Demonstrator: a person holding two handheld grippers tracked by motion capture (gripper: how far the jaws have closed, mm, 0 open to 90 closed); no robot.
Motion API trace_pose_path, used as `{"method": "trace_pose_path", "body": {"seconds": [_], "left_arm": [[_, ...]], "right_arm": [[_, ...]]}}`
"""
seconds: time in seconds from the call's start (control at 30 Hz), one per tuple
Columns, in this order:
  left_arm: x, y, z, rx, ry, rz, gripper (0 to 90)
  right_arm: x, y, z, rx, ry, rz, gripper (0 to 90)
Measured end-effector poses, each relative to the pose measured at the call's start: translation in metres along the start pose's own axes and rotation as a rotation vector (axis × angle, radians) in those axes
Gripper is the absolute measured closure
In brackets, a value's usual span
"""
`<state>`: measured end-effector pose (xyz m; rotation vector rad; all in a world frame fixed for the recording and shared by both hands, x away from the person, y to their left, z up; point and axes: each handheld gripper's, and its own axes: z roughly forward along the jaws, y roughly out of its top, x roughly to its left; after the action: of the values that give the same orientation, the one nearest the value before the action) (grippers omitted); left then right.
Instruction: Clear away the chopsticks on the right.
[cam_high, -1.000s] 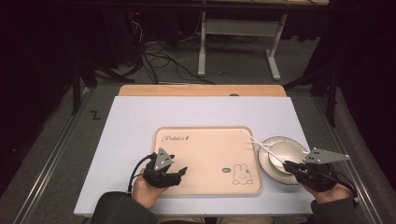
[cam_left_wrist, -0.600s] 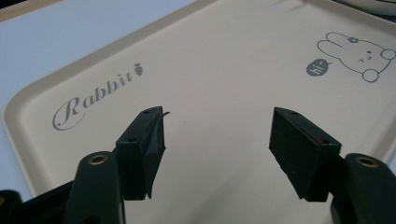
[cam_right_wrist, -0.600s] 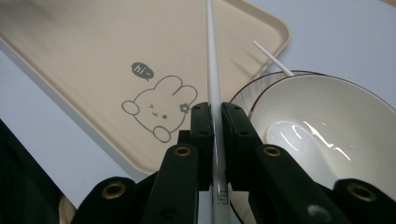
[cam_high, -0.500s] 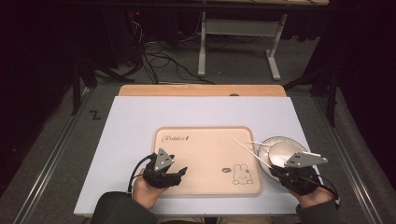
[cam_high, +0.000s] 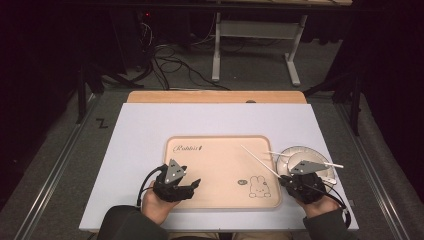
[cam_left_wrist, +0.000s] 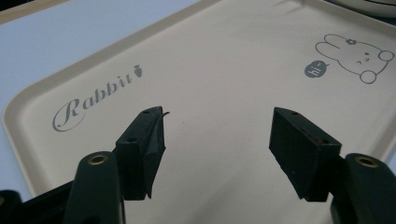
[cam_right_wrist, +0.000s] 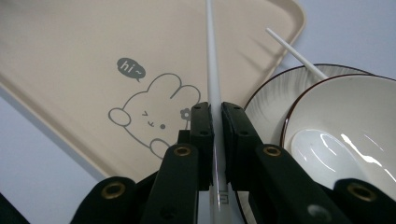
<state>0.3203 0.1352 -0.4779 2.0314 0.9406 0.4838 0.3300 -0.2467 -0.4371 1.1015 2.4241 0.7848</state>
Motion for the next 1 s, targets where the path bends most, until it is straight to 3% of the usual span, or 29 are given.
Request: {"method": "trace_pose_path", "body": {"seconds": [0.43,1.0], "left_arm": [[-0.004,0.0,-0.001,-0.003,0.005,0.011,36.4],[-0.007,-0.002,-0.003,-0.007,0.001,0.006,36.4]], "right_arm": [[0.001,0.007,0.026,0.04,-0.011,0.034,84.5],[0.004,0.013,0.047,0.105,-0.011,0.048,84.3]]}}
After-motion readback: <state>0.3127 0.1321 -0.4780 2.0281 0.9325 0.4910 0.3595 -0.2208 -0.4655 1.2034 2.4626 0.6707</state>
